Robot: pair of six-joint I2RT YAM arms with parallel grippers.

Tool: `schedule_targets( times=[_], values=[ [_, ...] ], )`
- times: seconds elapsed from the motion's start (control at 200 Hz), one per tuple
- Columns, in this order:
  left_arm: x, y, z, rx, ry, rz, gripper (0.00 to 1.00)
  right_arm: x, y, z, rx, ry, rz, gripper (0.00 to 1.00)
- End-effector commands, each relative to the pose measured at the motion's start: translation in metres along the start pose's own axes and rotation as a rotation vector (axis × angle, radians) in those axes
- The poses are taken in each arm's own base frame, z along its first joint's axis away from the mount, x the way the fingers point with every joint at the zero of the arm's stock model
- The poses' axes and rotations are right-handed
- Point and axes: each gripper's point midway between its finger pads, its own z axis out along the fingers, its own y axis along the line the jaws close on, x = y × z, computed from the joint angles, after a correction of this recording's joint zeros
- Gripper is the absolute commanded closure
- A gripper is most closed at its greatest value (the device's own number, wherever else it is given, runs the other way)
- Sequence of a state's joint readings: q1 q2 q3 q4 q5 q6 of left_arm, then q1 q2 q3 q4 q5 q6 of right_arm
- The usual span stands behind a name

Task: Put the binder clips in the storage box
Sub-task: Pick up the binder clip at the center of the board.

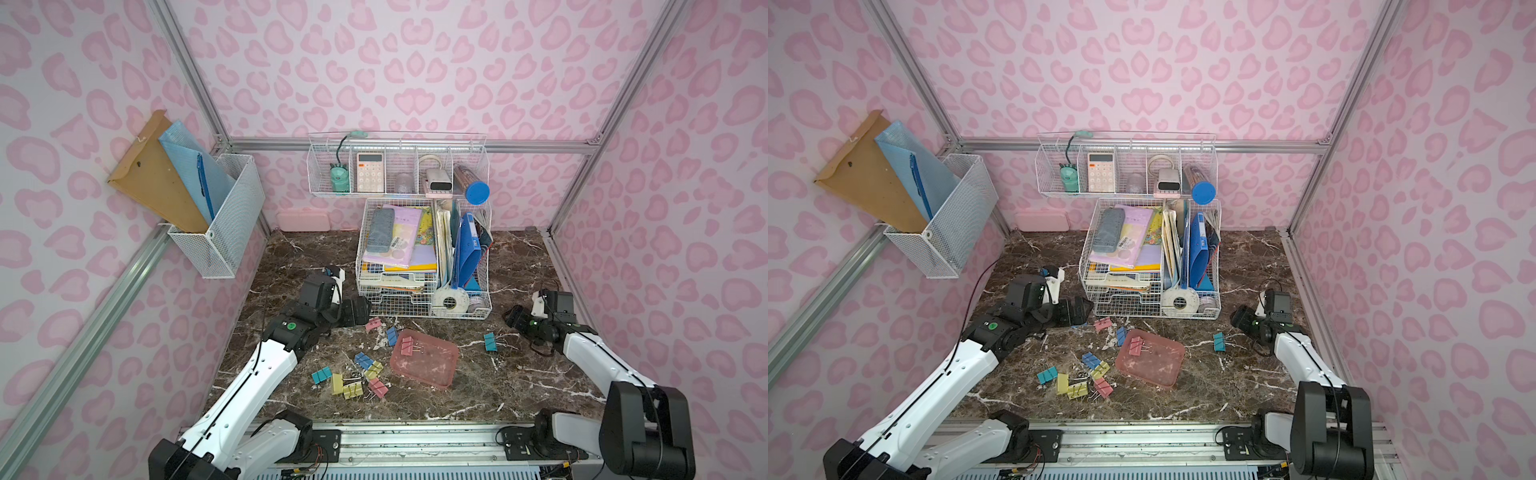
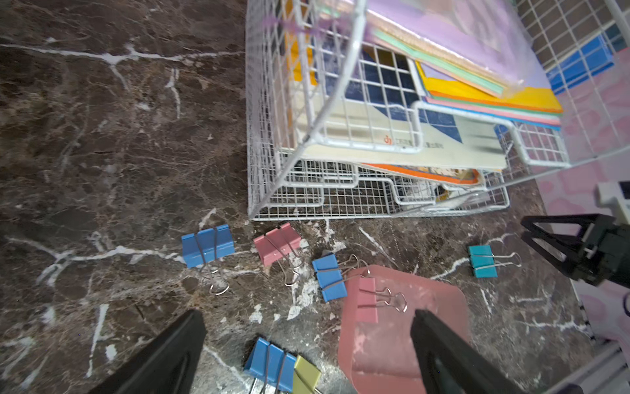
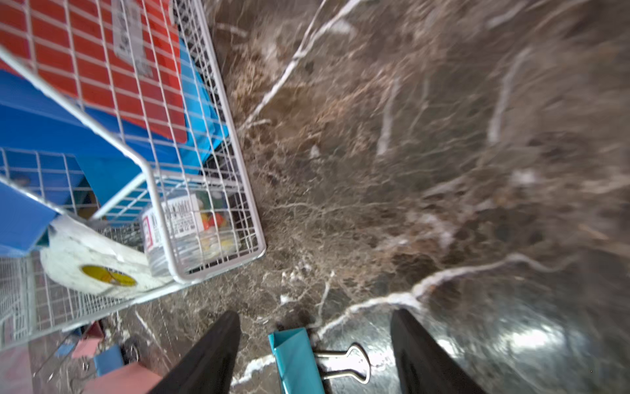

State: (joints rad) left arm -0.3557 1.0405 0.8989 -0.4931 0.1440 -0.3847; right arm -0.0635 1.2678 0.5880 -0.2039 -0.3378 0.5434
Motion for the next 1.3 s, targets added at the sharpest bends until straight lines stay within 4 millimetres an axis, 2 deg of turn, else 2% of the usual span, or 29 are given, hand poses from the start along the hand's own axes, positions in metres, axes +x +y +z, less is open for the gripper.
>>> schedule_targets(
  times=[0.0, 0.215, 0.35, 0.47, 0.715, 0.775, 0.825, 0.955, 1.085, 1.185, 1.3],
  values=[
    [0.003, -0.016, 0.0, 0.093, 0.017, 0.043, 0.01, 0.013, 0.012, 0.004, -0.072, 0.052, -0.078, 0.31],
    [0.006, -0.009, -0.001, 0.063, 0.012, 0.043, 0.01, 0.022, 0.009, -0.001, -0.032, 0.024, -0.103, 0.44],
    [0.005, -0.009, 0.003, 0.057, 0.019, 0.029, 0.0, 0.034, 0.006, 0.001, -0.013, 0.051, -0.093, 0.59],
    [0.004, -0.011, 0.006, 0.067, 0.03, 0.029, 0.01, 0.043, 0.007, 0.002, 0.015, 0.059, -0.111, 0.67],
    [0.001, -0.013, 0.01, 0.072, 0.042, 0.017, 0.01, 0.05, 0.014, -0.002, 0.033, 0.039, -0.092, 0.9],
    [0.001, -0.013, 0.011, 0.07, 0.042, 0.019, 0.01, 0.049, 0.015, -0.004, 0.05, 0.022, -0.083, 1.0],
    [0.001, -0.012, 0.011, 0.067, 0.043, 0.018, 0.01, 0.048, 0.018, -0.007, 0.056, 0.012, -0.076, 1.0],
    [0.001, -0.013, 0.011, 0.069, 0.044, 0.006, 0.0, 0.051, 0.046, -0.02, 0.026, -0.012, -0.052, 1.0],
    [0.002, -0.011, 0.01, 0.063, 0.042, -0.001, 0.01, 0.058, 0.096, -0.048, -0.086, -0.085, 0.049, 1.0],
    [0.004, -0.009, 0.011, 0.054, 0.04, -0.006, 0.0, 0.078, 0.135, -0.068, -0.217, -0.1, 0.165, 1.0],
    [0.004, -0.009, 0.011, 0.054, 0.037, -0.012, 0.01, 0.111, 0.167, -0.075, -0.312, -0.062, 0.26, 1.0]
  ],
)
